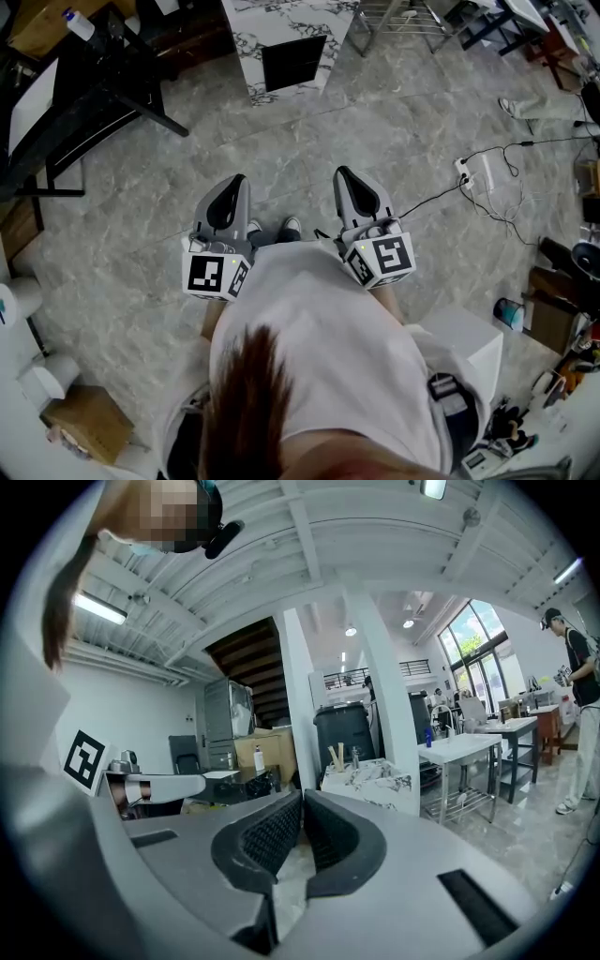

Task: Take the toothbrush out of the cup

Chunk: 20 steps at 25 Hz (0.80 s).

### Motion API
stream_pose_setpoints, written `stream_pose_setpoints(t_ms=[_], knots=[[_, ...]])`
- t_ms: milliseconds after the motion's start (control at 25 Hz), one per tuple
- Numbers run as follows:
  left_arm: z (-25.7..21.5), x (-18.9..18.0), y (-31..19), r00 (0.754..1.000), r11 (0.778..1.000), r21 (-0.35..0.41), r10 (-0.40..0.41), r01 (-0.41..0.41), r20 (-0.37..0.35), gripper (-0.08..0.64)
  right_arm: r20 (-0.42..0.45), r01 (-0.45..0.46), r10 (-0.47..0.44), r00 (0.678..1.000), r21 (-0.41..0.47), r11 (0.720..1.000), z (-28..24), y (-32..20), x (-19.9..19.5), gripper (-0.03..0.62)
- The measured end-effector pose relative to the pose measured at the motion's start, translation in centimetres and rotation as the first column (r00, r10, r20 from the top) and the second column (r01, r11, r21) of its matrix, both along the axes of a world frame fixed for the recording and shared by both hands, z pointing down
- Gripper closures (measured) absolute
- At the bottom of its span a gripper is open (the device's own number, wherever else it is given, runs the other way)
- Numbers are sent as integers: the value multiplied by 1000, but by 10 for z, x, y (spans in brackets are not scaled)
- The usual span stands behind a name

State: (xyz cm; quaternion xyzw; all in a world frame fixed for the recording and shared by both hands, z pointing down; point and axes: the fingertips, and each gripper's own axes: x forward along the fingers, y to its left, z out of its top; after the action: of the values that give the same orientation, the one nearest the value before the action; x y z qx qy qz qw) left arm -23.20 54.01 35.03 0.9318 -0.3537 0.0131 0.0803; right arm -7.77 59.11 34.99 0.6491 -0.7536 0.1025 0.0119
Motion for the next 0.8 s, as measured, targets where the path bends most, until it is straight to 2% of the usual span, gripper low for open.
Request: stream_pose_setpoints(t_ms=[200, 400, 560, 800], knots=[[1, -1, 2, 1000, 1000, 7, 5, -5, 3, 545, -12, 13, -13, 1000, 5, 1000, 0, 3, -2, 571], [6, 1, 12, 999, 999, -8, 33, -33, 5, 545, 33, 40, -41, 999, 52, 998, -3, 13, -7, 571], [10, 0, 14, 999, 1000, -7, 30, -30, -22, 545, 33, 17, -17, 999, 5, 1000, 11, 19, -4, 571], [12, 8, 1, 998, 998, -6, 54, -55, -18, 545, 37, -23, 24, 999, -29, 999, 13, 13, 7, 569]])
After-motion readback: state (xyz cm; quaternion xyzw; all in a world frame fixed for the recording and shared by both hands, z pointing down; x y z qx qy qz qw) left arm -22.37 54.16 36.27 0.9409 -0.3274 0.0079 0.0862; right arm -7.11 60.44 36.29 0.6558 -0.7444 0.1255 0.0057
